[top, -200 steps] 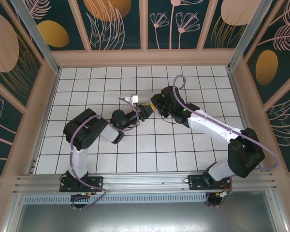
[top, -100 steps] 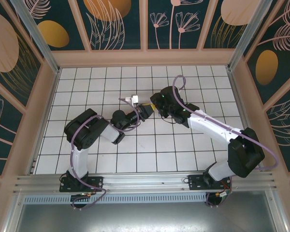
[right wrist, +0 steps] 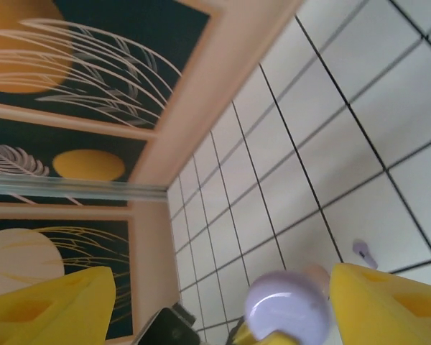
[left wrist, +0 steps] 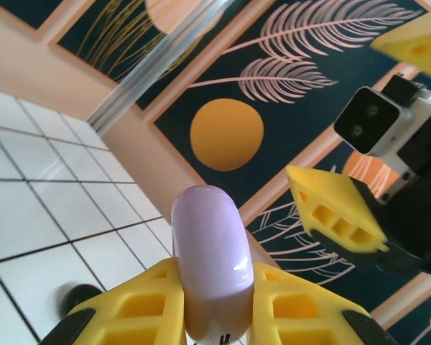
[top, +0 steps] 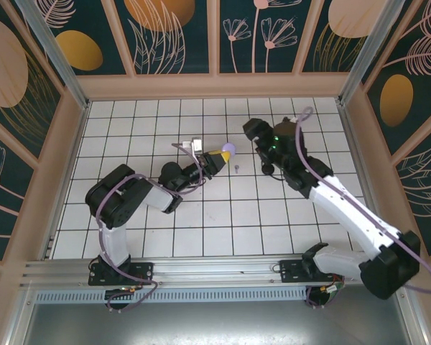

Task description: Insert wireless bluetooth earbuds into charging case

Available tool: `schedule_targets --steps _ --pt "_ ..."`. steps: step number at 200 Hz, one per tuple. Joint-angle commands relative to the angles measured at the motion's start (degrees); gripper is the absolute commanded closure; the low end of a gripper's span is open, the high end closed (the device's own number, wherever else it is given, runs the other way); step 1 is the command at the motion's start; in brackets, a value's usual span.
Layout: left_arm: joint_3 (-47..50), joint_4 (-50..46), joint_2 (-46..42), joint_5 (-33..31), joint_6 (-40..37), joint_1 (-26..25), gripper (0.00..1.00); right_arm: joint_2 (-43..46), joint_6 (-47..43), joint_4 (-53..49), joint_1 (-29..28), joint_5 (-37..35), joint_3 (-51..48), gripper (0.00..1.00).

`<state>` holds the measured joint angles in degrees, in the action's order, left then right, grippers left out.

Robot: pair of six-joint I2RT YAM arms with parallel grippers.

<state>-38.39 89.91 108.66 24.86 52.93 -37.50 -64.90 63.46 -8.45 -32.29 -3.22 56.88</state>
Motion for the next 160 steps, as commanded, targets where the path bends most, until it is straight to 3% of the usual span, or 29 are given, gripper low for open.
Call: schedule_targets --steps 1,32,68,105,160 --pt "-0.5 -3.2 -4.2 7.6 -3.8 2.2 1.0 2.8 -9.7 1.8 4.2 5.4 -5.4 0.22" --pt "-2.3 -13.3 -8.9 16.8 -8.4 5.2 1.0 5.6 -25.4 9.9 9.9 18.9 -11.2 0.23" --pt "-7.0 -33.6 -14.5 24.9 -19.3 6.0 1.0 5.6 -40.9 14.3 11.5 31.9 -13.7 0.24" --pt "-9.8 -43.0 -16.5 28.7 -23.9 6.0 1.0 3.4 -45.7 17.0 11.3 41.7 -13.6 0.26" --pt "-11.7 -45.2 -16.3 30.9 -24.4 6.0 1.0 0.3 -47.9 16.9 8.1 43.7 -11.7 0.27"
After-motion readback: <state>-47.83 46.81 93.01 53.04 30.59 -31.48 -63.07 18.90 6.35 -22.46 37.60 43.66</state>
